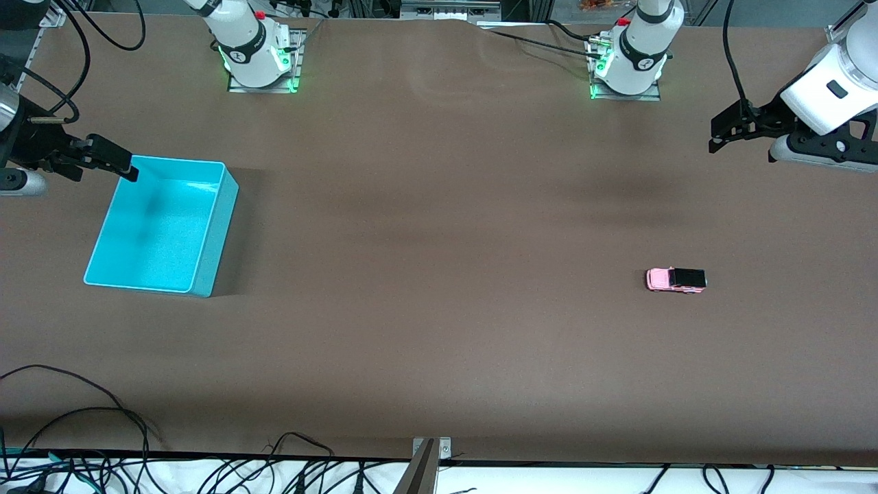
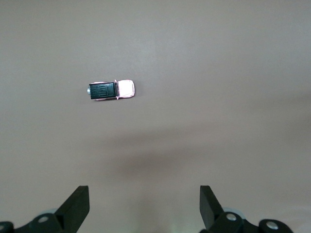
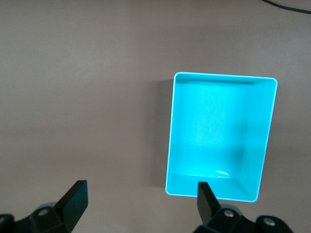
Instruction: Wind and store pink jeep toy
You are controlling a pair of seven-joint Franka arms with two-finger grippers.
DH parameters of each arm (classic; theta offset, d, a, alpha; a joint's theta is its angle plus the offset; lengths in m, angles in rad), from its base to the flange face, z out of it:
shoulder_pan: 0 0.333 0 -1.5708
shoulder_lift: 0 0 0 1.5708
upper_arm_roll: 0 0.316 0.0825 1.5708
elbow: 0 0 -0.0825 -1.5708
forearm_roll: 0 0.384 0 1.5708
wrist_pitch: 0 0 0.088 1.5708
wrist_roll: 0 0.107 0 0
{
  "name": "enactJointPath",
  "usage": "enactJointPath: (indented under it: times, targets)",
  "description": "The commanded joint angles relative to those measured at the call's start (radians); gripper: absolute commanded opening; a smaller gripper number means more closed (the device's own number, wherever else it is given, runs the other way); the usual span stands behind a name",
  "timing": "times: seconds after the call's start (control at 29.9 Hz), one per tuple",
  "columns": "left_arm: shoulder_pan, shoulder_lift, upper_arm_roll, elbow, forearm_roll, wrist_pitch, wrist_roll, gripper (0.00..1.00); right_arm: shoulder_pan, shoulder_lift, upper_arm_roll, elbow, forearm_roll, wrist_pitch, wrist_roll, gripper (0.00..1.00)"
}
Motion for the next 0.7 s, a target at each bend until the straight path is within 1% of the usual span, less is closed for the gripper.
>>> enactJointPath:
  times: [0.0,0.13,0.67]
  targets:
    - [0.001,-0.003,0.002,0.001,0.01,-0.008,0.02,1.0,0.001,0.004,-0.006,0.017,-0.013,-0.02,-0.009,1.0]
    - [0.001,-0.003,0.002,0.002,0.01,-0.008,0.019,1.0,-0.001,0.004,-0.015,0.018,-0.013,-0.019,-0.02,1.0]
    - [0.008,0.001,0.008,0.002,0.009,-0.006,0.016,1.0,-0.001,0.004,-0.017,0.017,-0.015,-0.02,-0.008,1.0]
